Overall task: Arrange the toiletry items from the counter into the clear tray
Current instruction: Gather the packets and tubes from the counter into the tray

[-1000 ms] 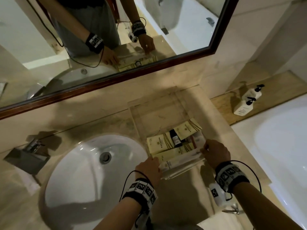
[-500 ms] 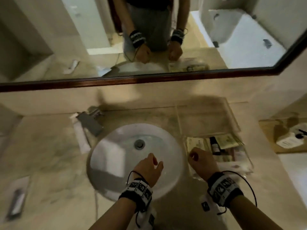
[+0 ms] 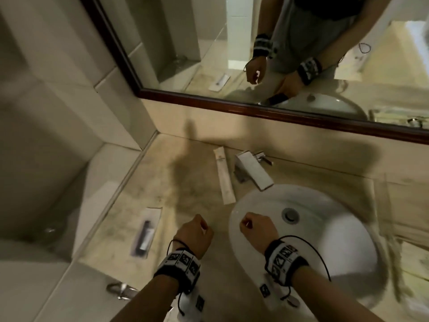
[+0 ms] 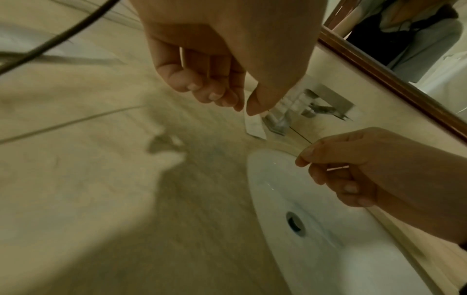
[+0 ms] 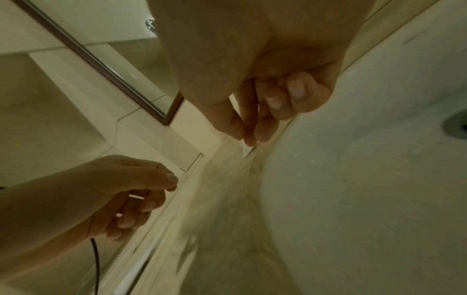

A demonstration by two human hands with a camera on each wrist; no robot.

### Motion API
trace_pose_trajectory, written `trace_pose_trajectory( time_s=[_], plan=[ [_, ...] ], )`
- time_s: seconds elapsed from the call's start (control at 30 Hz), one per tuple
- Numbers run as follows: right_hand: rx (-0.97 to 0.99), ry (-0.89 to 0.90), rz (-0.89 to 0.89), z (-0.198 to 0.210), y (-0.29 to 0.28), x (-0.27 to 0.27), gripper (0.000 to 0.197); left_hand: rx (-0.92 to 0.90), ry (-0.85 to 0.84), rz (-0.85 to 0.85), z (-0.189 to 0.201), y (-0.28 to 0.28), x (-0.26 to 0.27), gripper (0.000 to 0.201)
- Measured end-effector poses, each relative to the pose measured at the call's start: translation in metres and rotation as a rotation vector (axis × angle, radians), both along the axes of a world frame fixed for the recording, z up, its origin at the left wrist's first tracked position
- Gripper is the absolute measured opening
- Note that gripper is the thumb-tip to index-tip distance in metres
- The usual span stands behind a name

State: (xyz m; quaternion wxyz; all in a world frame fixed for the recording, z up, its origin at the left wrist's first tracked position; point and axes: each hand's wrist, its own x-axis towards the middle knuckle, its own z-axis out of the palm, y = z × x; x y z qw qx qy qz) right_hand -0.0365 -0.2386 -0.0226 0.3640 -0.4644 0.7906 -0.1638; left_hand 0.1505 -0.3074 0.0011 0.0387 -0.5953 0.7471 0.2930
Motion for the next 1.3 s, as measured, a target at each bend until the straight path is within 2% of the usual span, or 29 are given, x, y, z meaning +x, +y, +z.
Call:
trace_pose_trajectory(
  time_s=[0.2,0.4,0.6,0.7,0.83,1.0,1.13,1.3],
  plan=[
    [0.037,0.014,-0.214,-0.006,-0.064,0.019,0.016,-0.005,0.052,-0.068,-0.007,-0.077,0.013,0.014],
    [0.118,0.035,-0.259,-0.013,-0.104,0.013,0.032,0.033,0.107,-0.136,-0.022,-0.165,-0.016,0.014],
    [0.233,0.083,-0.229,-0.024,-0.122,0.004,0.033,0.033,0.219,-0.170,-0.045,-0.240,-0.065,0.040],
    [0.210,0.051,-0.263,-0.030,-0.123,0.003,0.030,0.087,0.228,-0.243,-0.055,-0.264,-0.091,0.043],
    [0.187,0.040,-0.242,-0.037,-0.123,0.004,0.032,0.095,0.179,-0.307,-0.068,-0.274,-0.113,0.037],
    [0.159,0.042,-0.198,-0.033,-0.124,0.001,0.026,0.120,0.193,-0.208,-0.074,-0.281,-0.118,0.021],
    [0.126,0.065,-0.143,-0.022,-0.115,0.000,0.014,0.128,0.251,-0.158,-0.063,-0.270,-0.112,0.018],
    [0.156,-0.021,-0.104,-0.018,-0.086,-0.005,0.027,0.129,0.240,-0.115,-0.042,-0.241,-0.091,0.006]
  ],
)
